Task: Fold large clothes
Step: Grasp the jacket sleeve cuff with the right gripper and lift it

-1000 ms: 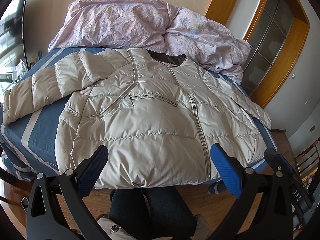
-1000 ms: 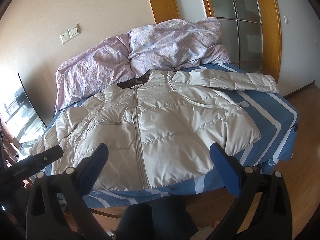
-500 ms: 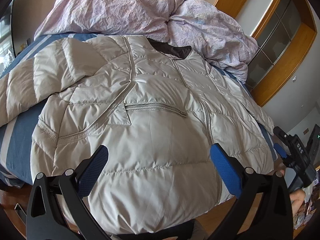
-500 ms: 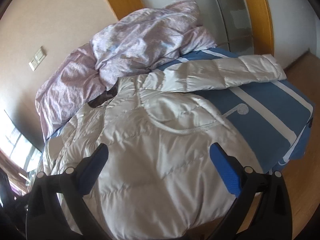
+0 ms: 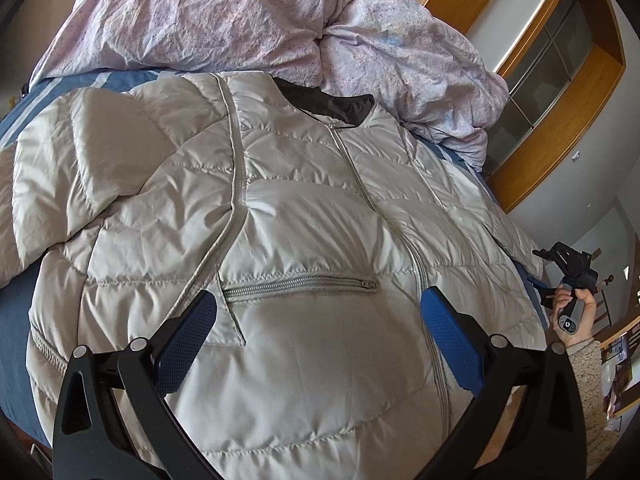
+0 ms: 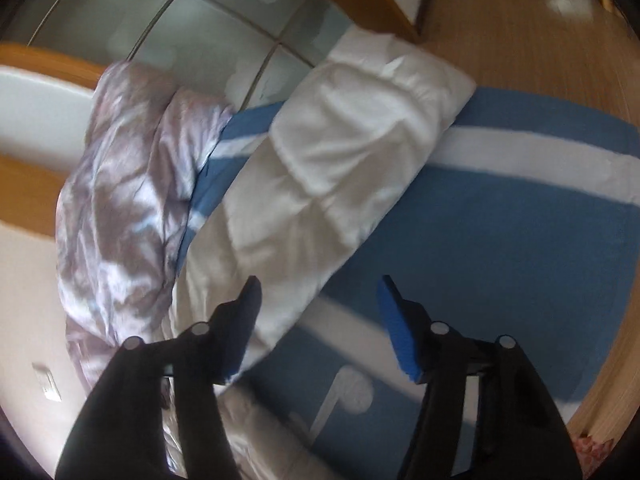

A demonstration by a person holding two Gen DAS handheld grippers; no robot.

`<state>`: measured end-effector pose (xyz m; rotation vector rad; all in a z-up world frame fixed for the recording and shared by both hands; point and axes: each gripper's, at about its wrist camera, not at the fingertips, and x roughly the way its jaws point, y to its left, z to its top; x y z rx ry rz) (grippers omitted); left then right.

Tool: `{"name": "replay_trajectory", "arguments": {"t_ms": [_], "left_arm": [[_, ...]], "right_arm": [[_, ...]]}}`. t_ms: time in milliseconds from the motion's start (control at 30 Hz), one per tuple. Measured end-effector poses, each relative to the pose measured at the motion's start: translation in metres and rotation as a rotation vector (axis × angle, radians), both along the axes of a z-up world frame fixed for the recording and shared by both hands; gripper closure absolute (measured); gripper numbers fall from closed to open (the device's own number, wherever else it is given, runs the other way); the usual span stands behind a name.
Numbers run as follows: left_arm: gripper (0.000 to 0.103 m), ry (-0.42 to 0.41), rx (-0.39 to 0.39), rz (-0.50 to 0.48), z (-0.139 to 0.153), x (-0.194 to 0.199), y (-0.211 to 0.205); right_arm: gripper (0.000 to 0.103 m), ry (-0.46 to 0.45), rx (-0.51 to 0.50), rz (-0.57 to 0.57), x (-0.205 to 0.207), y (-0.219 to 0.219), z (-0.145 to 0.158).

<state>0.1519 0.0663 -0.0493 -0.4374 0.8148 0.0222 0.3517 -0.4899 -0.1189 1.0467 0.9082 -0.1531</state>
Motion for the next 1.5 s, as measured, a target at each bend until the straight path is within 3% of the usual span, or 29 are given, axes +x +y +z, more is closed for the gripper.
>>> {"name": "replay_trajectory", "arguments": {"t_ms": [133, 367, 533, 767, 933, 1033, 1333, 1500], "left_arm": [[0.001, -0.021, 0.027, 0.011, -0.002, 0.009, 0.002], [0.001, -0.115, 0.017, 0.027, 0.001, 0.006, 0.008], [0.001, -0.14, -0.029, 0.044, 0.004, 0.001, 0.021], [0.001, -0.199, 0.029, 0.08, 0.008, -0.008, 0.027], [0.001, -0.185, -0.069, 0.111, 0.008, -0.011, 0.046], [0.001, -0.174, -0.141, 0.138, 0.002, -0.013, 0.06], [0.001, -0.218, -0.201, 0.249, 0.0, -0.037, 0.092], [0.001, -0.26, -0.16, 0.279, 0.007, -0.05, 0.099]], "right_arm": [[0.058, 0.018, 0.059, -0.079, 0.009, -0.026, -0.016], [0.062, 0.001, 0.097, -0.144, 0.018, -0.041, -0.025], [0.086, 0.05, -0.084, -0.145, 0.029, -0.036, -0.014], [0.095, -0.003, -0.412, -0.09, 0.036, -0.004, 0.042], [0.096, -0.142, -0.659, 0.017, 0.039, 0.053, 0.102], [0.096, -0.255, -0.714, 0.112, 0.036, 0.095, 0.13], [0.096, -0.523, -0.669, 0.469, 0.011, 0.224, 0.175], [0.096, -0.575, -0.608, 0.605, -0.002, 0.272, 0.179]]}}
